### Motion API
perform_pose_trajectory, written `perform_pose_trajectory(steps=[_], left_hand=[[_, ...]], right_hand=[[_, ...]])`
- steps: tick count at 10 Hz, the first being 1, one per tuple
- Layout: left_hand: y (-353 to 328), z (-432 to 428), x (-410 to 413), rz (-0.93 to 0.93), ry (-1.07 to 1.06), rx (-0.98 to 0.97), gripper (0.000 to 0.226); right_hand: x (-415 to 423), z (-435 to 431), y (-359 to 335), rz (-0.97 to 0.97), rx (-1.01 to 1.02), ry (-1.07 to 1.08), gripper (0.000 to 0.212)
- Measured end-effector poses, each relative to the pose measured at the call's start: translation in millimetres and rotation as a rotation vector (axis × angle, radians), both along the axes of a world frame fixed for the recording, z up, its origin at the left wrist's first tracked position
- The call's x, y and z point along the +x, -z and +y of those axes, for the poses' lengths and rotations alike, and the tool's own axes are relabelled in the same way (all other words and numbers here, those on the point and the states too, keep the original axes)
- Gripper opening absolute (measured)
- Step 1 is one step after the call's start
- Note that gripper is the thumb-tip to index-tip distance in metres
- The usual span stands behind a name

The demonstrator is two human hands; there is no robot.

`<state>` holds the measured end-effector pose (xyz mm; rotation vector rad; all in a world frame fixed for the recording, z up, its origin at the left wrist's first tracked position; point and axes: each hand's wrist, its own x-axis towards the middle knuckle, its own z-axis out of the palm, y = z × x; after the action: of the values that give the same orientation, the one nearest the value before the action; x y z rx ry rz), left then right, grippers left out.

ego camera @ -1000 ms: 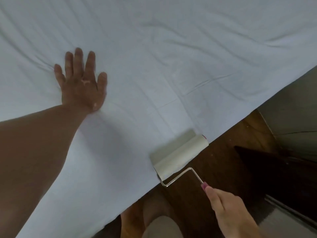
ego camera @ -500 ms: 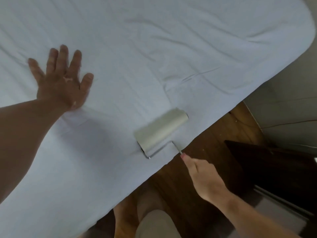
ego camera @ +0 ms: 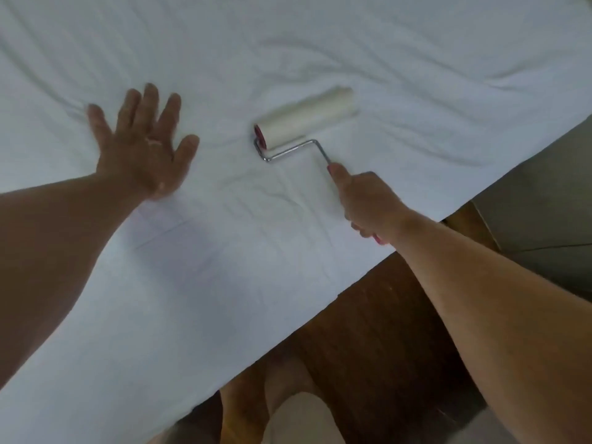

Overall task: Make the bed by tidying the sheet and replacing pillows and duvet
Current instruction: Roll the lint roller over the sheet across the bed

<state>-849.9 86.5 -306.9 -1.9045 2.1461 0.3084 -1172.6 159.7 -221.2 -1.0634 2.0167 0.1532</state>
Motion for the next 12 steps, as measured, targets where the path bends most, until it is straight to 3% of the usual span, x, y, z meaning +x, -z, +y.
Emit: perform_pose_trajectory(steps=[1, 3, 4, 5, 6, 7, 8, 9, 10, 11, 12], left_hand=[[-6, -1, 15, -0.005, 0.066, 0.000, 0.077], [-10, 25, 59, 0.018, -0.105, -0.061, 0.077], [-8, 30, 66, 0.012, -0.148, -0.066, 0.077], [-8, 30, 67, 0.019, -0.149, -0.058, 0.076], [-7, 29, 73, 0.042, -0.134, -0.080, 0.075], [-5, 29, 87, 0.065, -0.126, -0.121, 0.074], [-5, 27, 104, 0.059, -0.193, -0.122, 0.074], [-5, 27, 121, 0.027, -0.236, -0.108, 0.076], [-5, 22, 144, 0.003, -0.277, -0.084, 0.078], [-5, 11, 164, 0.011, -0.314, -0.076, 0.079], [-4, 1, 176, 0.018, -0.320, -0.070, 0.080]], right_hand=[[8, -9, -2, -0.058, -0.027, 0.020, 0.058], [-12, 158, -46, 0.022, 0.128, -0.033, 0.055], [6, 186, -65, 0.040, 0.204, -0.094, 0.066], [47, 184, -49, -0.045, 0.219, -0.249, 0.055], [96, 136, -27, 0.005, 0.129, -0.484, 0.064], [142, 63, 0, -0.132, -0.052, -0.260, 0.044], [168, 34, 0, -0.147, -0.041, -0.238, 0.045], [147, 85, -7, -0.046, 0.052, -0.310, 0.054], [131, 129, -18, 0.000, 0.124, -0.247, 0.055], [141, 116, -13, 0.004, 0.110, -0.180, 0.049], [182, 42, -11, -0.029, 0.072, -0.139, 0.059]])
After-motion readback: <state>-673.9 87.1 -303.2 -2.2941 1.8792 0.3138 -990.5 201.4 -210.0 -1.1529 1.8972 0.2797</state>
